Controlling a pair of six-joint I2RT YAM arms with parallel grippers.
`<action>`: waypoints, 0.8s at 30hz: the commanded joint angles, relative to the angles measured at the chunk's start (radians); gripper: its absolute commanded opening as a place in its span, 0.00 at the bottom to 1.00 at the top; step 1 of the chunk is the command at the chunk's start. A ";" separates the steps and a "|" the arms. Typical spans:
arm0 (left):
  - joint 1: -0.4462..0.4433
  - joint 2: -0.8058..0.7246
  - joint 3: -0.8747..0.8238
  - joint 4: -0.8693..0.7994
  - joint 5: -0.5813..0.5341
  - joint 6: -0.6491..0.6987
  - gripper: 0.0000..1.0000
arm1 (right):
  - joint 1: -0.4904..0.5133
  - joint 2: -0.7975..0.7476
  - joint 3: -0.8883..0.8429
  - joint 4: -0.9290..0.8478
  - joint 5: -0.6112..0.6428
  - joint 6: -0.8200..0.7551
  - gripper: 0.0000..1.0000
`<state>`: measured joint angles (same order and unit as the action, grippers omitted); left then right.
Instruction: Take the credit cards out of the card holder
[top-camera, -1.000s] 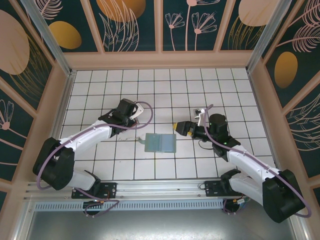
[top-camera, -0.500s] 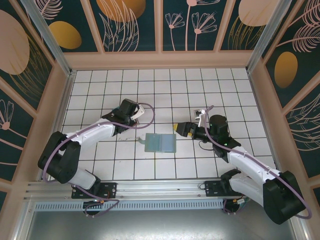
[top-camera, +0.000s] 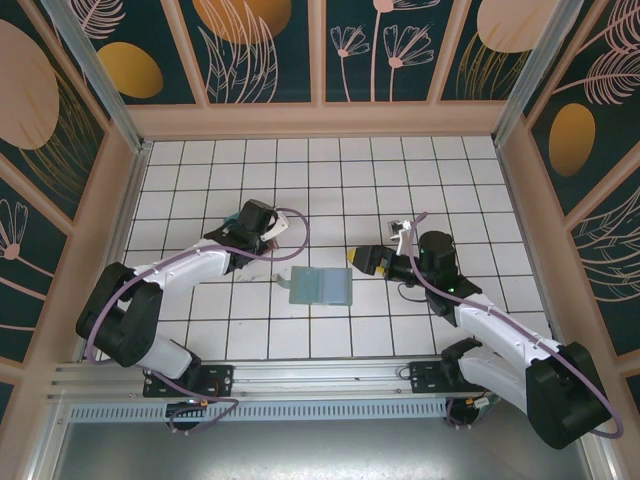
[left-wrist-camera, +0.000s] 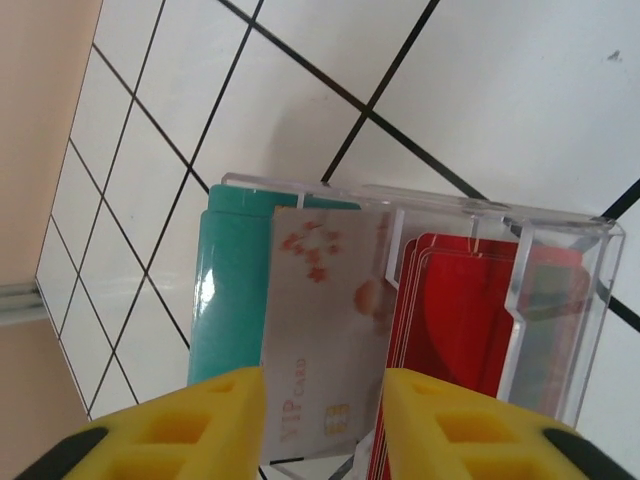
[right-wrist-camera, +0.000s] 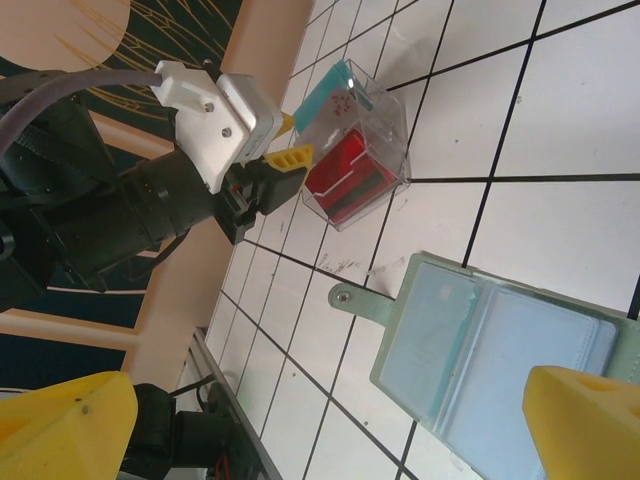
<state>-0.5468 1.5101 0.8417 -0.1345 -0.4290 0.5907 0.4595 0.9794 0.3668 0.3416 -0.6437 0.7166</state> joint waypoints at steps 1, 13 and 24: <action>0.015 -0.020 -0.013 0.027 -0.026 0.000 0.38 | -0.005 -0.022 -0.012 0.040 0.003 0.014 0.99; 0.021 -0.075 0.094 -0.016 -0.024 -0.181 0.66 | 0.006 -0.024 0.004 -0.009 0.036 -0.005 0.99; 0.021 -0.079 0.370 -0.353 0.136 -0.731 0.63 | 0.100 0.133 0.127 -0.230 0.213 -0.090 0.68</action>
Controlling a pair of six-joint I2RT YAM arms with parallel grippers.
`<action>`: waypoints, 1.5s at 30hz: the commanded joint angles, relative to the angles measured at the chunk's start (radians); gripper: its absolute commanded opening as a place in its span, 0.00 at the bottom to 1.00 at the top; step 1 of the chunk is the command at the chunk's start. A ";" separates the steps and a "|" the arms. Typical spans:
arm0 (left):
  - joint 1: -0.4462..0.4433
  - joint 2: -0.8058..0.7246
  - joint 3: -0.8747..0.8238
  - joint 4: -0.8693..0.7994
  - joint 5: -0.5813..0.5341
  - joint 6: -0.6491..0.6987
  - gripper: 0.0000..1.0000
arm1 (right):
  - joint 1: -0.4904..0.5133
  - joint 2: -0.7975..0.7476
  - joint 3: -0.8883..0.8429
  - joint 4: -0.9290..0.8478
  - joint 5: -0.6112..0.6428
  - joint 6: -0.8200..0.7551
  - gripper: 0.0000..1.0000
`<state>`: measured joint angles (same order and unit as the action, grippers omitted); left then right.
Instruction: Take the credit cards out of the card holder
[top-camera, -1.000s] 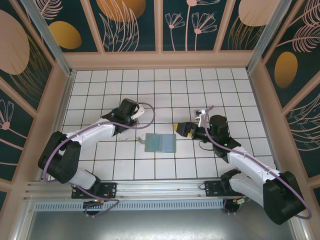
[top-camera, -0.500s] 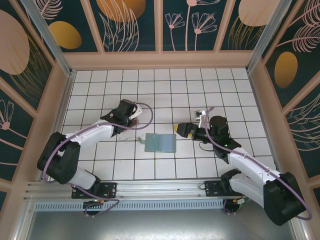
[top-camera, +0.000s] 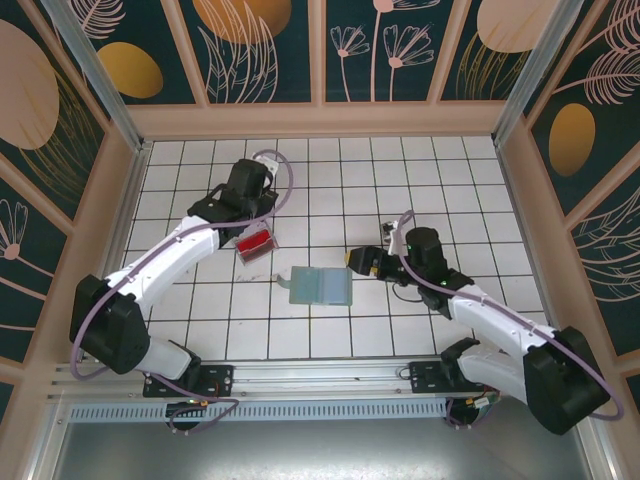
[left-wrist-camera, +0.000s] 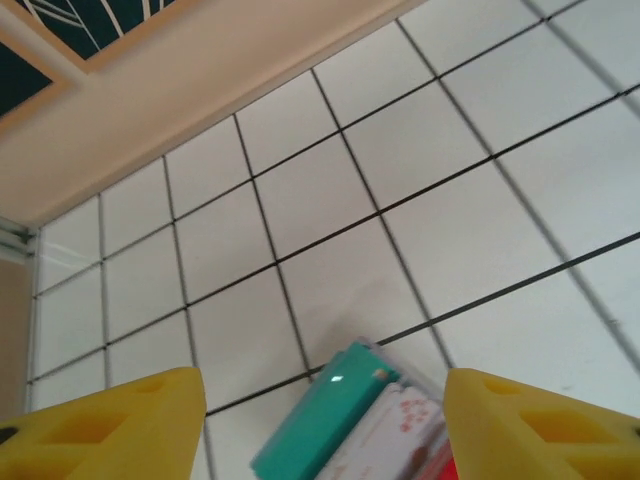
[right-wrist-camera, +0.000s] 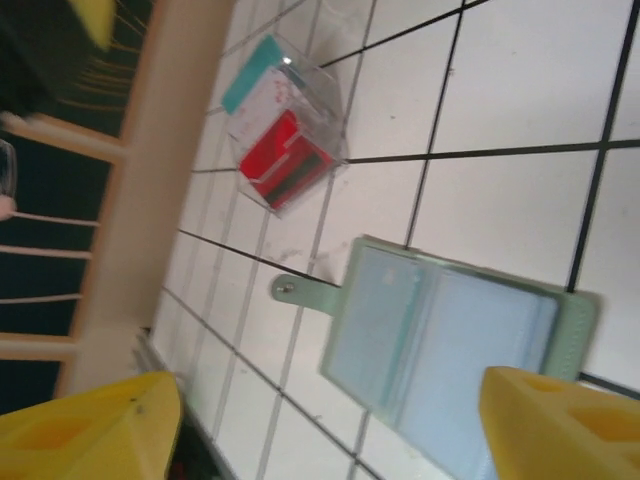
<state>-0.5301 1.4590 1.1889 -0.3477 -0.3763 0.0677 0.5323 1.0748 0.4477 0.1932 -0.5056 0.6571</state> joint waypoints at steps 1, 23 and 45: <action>0.004 -0.041 0.020 -0.146 0.128 -0.248 0.62 | 0.034 0.058 0.056 -0.094 0.085 -0.036 0.58; -0.081 -0.154 -0.440 0.142 0.587 -0.848 0.51 | 0.124 0.358 0.083 -0.161 0.199 -0.001 0.00; -0.188 0.067 -0.453 0.166 0.577 -0.867 0.43 | 0.147 0.392 0.090 -0.160 0.208 0.009 0.00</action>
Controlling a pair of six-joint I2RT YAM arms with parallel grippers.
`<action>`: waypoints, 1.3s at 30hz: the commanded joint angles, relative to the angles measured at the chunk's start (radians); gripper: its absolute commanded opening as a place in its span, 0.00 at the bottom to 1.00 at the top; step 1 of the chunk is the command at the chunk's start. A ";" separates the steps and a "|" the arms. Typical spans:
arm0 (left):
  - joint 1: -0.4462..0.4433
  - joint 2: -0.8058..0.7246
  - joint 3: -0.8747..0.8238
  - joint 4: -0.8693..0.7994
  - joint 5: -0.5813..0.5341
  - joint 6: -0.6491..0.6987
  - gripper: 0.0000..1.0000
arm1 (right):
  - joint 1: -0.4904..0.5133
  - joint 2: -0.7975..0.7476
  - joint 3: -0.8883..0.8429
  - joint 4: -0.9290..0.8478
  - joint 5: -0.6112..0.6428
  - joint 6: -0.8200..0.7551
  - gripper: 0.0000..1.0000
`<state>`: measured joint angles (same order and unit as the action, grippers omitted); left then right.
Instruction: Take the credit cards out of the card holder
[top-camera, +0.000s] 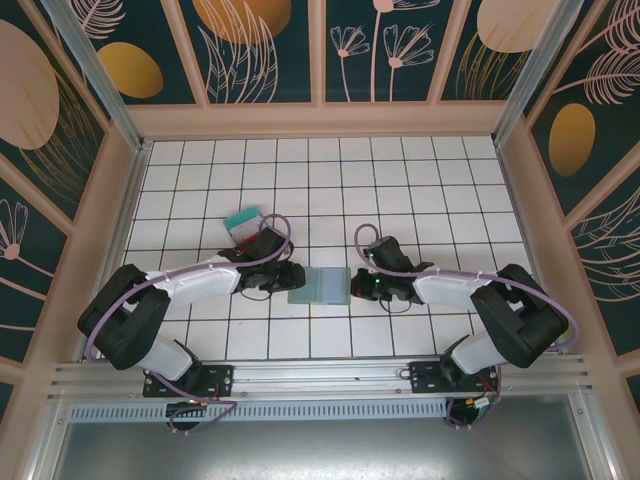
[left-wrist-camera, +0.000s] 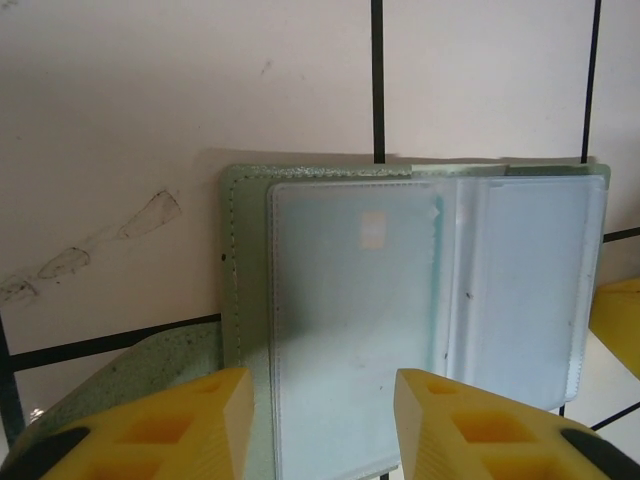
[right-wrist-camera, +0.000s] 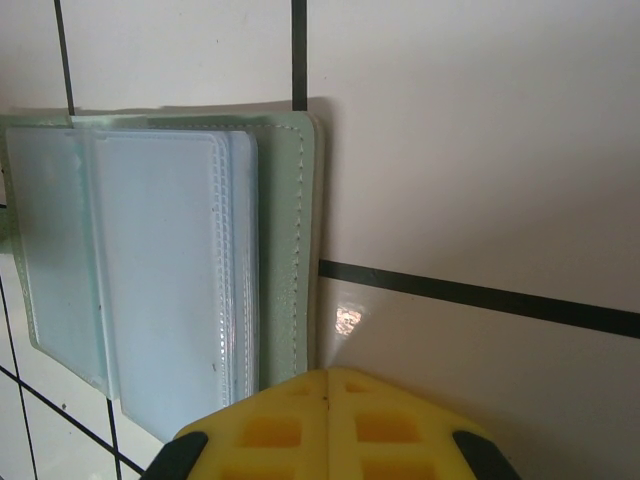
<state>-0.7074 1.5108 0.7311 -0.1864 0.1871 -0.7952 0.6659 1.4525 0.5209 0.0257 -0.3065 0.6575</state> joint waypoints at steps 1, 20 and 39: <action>-0.013 0.016 0.005 0.007 0.015 -0.004 0.42 | 0.013 0.015 0.017 0.005 0.009 0.008 0.00; -0.043 0.071 0.011 0.040 0.059 0.008 0.42 | 0.015 0.028 0.016 0.015 -0.001 0.013 0.00; -0.058 0.085 0.021 0.110 0.149 0.008 0.48 | 0.018 0.044 0.019 0.019 -0.005 0.017 0.00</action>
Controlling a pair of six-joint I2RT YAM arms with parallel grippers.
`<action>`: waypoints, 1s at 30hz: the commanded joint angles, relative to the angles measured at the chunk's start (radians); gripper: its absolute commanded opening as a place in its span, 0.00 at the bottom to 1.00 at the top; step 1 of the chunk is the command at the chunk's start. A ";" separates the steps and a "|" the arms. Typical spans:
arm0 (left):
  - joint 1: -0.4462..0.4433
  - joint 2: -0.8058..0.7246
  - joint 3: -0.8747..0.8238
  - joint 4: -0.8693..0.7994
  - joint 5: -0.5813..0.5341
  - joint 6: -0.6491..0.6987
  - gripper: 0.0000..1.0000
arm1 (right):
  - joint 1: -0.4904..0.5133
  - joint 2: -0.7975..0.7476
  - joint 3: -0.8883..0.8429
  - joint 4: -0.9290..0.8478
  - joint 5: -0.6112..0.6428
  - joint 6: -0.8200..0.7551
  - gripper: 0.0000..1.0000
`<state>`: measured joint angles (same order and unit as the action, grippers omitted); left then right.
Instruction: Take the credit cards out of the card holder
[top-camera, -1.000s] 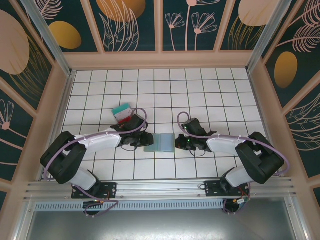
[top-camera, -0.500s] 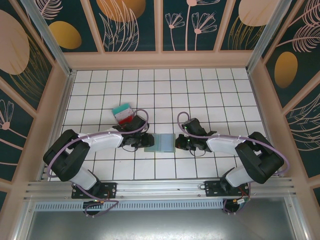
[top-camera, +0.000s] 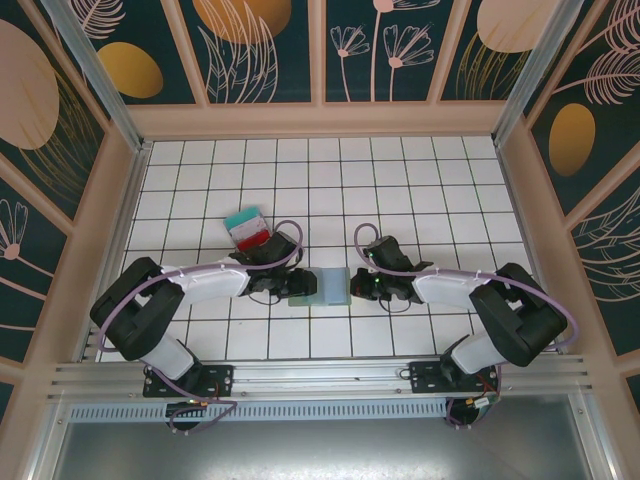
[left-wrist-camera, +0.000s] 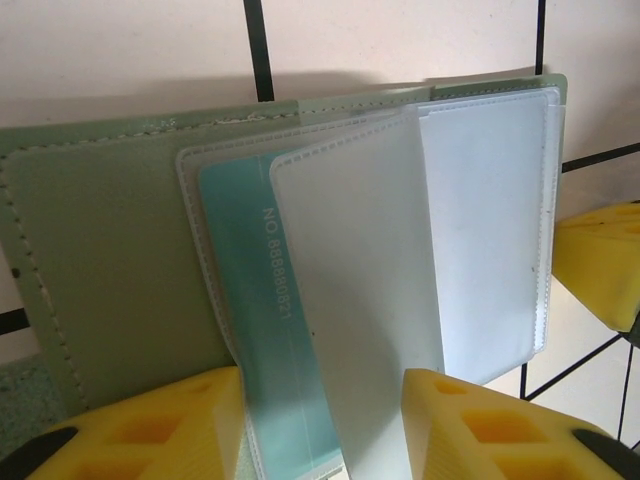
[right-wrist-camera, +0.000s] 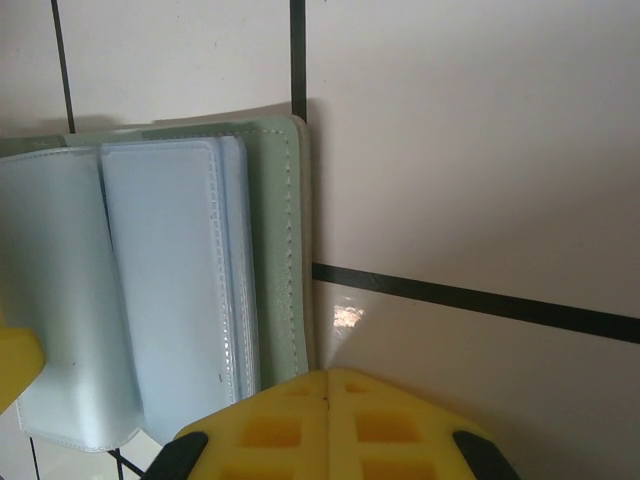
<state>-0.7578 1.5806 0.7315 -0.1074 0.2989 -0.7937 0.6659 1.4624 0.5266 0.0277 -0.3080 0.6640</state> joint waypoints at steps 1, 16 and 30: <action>-0.007 0.015 0.022 0.029 0.036 0.008 0.50 | 0.018 0.034 0.013 0.018 -0.005 0.011 0.00; -0.006 -0.001 0.014 0.036 0.040 0.023 0.97 | 0.018 0.048 0.023 0.018 -0.007 0.008 0.00; -0.006 -0.073 0.071 -0.155 -0.086 0.103 0.98 | -0.032 -0.044 0.068 -0.101 0.061 -0.030 0.21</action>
<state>-0.7631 1.5478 0.7719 -0.1749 0.2619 -0.7284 0.6559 1.4635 0.5671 -0.0177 -0.2874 0.6529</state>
